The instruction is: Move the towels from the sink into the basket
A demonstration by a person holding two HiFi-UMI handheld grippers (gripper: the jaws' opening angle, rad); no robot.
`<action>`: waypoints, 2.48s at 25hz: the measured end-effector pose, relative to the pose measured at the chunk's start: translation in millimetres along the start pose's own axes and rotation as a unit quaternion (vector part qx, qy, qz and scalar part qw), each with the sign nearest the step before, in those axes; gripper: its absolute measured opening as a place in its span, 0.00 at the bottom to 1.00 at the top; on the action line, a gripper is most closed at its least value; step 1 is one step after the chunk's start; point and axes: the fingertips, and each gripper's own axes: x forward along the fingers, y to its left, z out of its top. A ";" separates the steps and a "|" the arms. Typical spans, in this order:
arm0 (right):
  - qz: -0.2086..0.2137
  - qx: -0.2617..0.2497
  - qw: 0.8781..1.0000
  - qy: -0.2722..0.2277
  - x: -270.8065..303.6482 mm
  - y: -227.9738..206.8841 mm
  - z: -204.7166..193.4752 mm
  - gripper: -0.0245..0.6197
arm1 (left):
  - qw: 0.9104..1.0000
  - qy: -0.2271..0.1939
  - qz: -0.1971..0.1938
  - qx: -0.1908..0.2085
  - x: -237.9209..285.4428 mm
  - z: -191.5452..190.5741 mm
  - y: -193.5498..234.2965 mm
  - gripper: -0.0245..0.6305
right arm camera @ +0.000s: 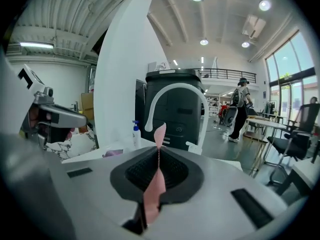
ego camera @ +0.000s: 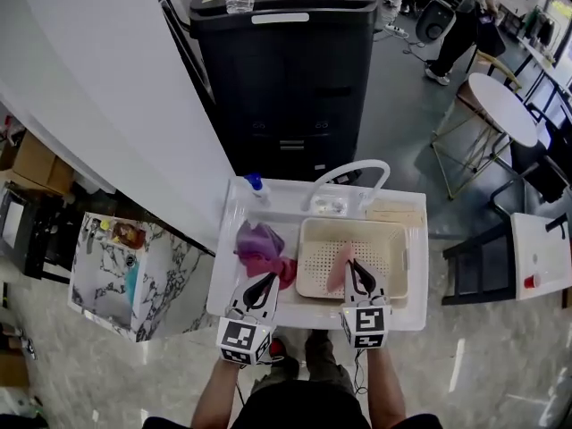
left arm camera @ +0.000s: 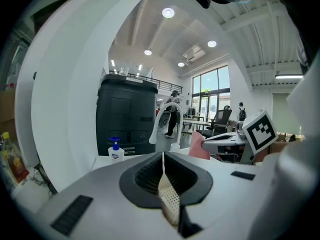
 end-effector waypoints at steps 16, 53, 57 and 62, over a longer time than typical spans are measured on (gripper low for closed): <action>0.079 0.014 0.994 0.075 43.4 5.8 -76.9 0.09 | 0.998 0.050 0.028 -0.020 42.5 -46.5 1.8 0.06; 0.125 0.035 0.988 0.084 66.1 -15.0 -82.2 0.30 | 0.997 0.054 0.047 -0.016 70.8 -41.6 -11.7 0.06; 0.127 0.031 0.990 0.049 60.4 -16.8 -52.4 0.30 | 0.998 0.038 0.051 -0.007 63.8 -24.5 -14.1 0.06; 0.143 0.028 0.989 0.020 53.3 -11.9 -20.4 0.30 | 0.998 0.017 0.066 0.003 50.3 -3.1 -11.9 0.06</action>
